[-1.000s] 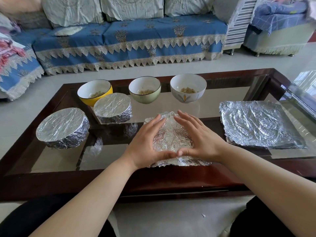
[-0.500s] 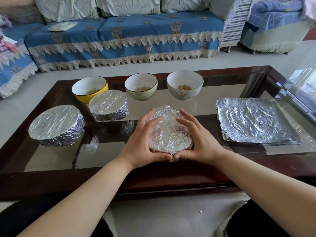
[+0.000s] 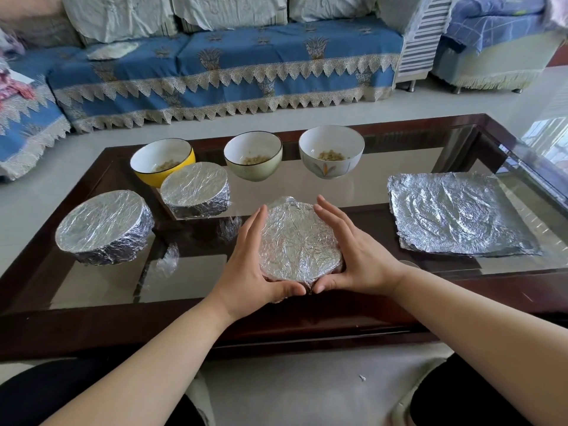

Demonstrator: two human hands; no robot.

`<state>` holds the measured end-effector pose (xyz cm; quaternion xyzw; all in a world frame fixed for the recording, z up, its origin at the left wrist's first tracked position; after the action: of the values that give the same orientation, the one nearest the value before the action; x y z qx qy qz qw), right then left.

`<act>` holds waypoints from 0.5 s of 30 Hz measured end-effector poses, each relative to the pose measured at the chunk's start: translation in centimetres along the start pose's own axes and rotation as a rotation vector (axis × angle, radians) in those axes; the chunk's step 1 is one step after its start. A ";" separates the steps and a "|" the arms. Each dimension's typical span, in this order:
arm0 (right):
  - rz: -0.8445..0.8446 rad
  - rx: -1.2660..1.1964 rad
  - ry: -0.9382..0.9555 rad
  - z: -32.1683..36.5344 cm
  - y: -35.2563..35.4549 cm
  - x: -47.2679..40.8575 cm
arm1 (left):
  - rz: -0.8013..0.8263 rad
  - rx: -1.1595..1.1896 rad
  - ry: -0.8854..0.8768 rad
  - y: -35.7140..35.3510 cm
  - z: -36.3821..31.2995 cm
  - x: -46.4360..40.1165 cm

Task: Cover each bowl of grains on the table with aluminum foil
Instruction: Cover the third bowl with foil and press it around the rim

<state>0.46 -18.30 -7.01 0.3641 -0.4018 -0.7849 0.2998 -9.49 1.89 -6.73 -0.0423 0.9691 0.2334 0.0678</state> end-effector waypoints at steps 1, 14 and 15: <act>0.014 0.002 -0.001 0.0 0.1 0.1 | 0.003 0.027 0.011 0.0 -0.1 0.1; 0.104 -0.006 -0.061 -0.1 0.5 0.2 | -0.086 -0.215 -0.002 1.8 -2.6 -4.6; 0.107 -0.001 -0.065 -0.1 0.5 0.2 | -0.037 -0.183 0.024 1.5 -2.6 -4.8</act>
<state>0.50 -18.72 -6.71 0.3165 -0.4297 -0.7793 0.3283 -5.17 2.29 -3.00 -0.0692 0.9435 0.3191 0.0564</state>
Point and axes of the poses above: each hand's wrist, its own x-axis away from the middle knuckle, its own y-axis out of the back of the hand, z = x × y, the point moved 2 cm from there along -x, towards the middle knuckle, and after that the axes turned 9 degrees about x, right-handed, at the moved point
